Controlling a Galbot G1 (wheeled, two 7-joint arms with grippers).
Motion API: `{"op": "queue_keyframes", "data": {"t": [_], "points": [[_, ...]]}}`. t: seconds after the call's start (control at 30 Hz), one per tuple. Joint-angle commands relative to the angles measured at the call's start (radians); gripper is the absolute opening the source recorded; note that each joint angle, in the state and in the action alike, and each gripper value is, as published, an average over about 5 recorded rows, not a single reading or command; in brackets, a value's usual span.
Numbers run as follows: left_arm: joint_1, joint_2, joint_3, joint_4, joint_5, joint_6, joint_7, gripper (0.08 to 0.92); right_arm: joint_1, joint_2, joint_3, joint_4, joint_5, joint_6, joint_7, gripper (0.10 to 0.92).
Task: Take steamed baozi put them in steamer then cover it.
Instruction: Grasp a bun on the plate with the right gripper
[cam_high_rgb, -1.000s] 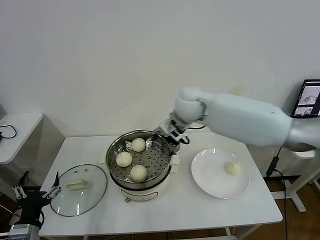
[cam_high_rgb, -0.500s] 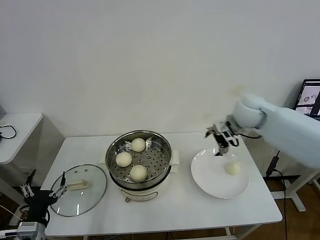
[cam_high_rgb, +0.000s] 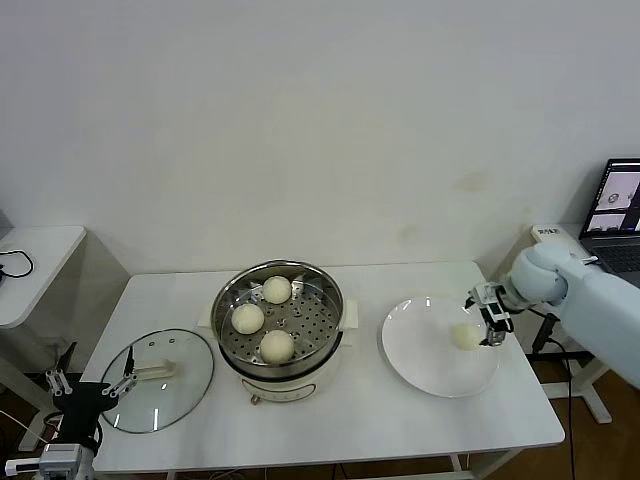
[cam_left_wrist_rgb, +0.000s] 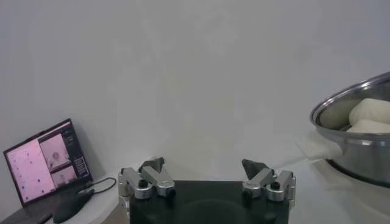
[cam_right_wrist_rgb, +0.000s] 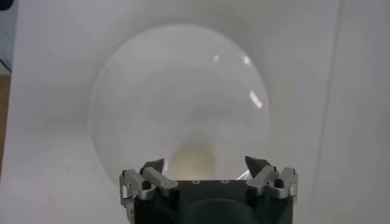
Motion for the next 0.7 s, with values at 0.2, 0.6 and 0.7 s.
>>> {"op": "queue_keyframes", "data": {"t": [0.2,0.6,0.7], "points": [[0.009,-0.003,-0.006,-0.004,0.000,0.000,0.002,0.823,-0.121,0.142,0.121,-0.194,-0.126,0.011,0.008,0.823],[0.001,-0.009,-0.002,0.005,0.000,0.001,0.004,0.823,-0.116,0.229,0.133,-0.299,-0.199,0.037,0.018,0.823],[0.000,-0.009,-0.002,0.006,0.000,0.002,0.005,0.823,-0.112,0.239,0.130,-0.316,-0.207,0.039,0.017,0.822]]}}
